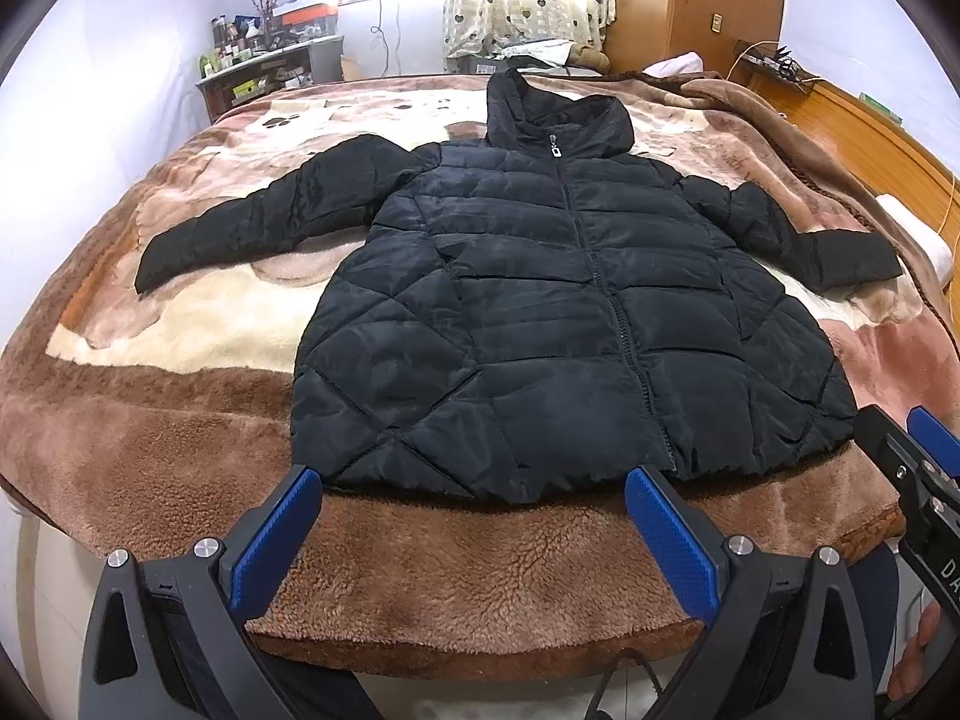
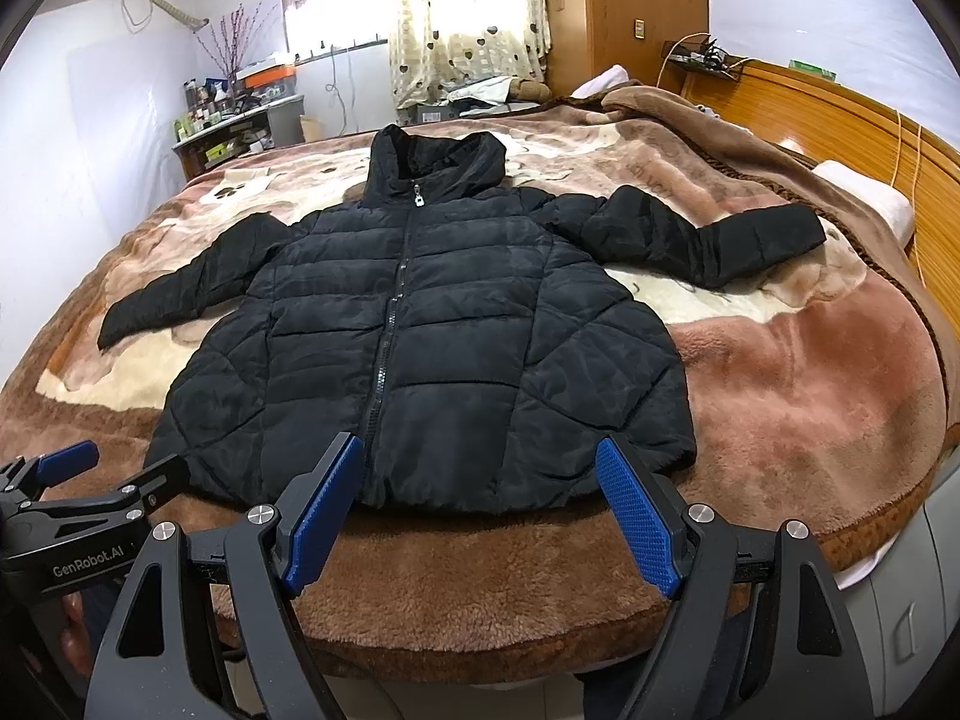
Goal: Fold large clothes
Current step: 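Grasp the black jacket sleeve with the left gripper and fold it across the body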
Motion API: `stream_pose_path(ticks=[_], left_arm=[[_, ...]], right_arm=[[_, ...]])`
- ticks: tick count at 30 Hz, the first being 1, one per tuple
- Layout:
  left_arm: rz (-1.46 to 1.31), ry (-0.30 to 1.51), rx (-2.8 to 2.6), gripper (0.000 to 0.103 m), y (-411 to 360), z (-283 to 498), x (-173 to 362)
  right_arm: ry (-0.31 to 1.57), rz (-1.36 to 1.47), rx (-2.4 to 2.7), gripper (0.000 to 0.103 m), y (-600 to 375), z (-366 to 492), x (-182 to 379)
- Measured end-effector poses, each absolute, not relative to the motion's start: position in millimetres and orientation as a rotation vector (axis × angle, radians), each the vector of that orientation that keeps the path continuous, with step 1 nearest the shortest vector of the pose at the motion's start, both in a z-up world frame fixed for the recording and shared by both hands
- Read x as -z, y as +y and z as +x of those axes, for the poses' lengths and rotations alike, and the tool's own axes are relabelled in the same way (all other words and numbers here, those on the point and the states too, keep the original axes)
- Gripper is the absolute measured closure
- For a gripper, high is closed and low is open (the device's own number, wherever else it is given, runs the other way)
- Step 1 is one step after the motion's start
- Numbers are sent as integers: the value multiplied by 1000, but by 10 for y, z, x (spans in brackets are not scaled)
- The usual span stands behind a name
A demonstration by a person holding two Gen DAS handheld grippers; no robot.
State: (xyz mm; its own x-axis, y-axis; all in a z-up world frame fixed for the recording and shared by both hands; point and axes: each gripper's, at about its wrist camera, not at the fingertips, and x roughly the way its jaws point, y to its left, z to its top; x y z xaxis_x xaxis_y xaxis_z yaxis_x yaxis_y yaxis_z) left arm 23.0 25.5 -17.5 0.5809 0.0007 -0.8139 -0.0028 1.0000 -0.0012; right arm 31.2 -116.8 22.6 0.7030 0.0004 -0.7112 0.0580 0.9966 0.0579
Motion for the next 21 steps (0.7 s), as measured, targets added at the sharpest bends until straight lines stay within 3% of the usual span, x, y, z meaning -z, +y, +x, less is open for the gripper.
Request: stream_pose_path(ticks=[8, 15, 21], left_arm=[[-20, 901, 6, 1, 426, 429, 124], [-171, 849, 11, 1, 1269, 1098, 57], [-311, 801, -98, 1, 2182, 1698, 137]], right_arm=[[755, 90, -16, 23, -1141, 475, -292], [680, 75, -139, 23, -943, 973, -408], [733, 54, -225, 23, -697, 1537, -313]])
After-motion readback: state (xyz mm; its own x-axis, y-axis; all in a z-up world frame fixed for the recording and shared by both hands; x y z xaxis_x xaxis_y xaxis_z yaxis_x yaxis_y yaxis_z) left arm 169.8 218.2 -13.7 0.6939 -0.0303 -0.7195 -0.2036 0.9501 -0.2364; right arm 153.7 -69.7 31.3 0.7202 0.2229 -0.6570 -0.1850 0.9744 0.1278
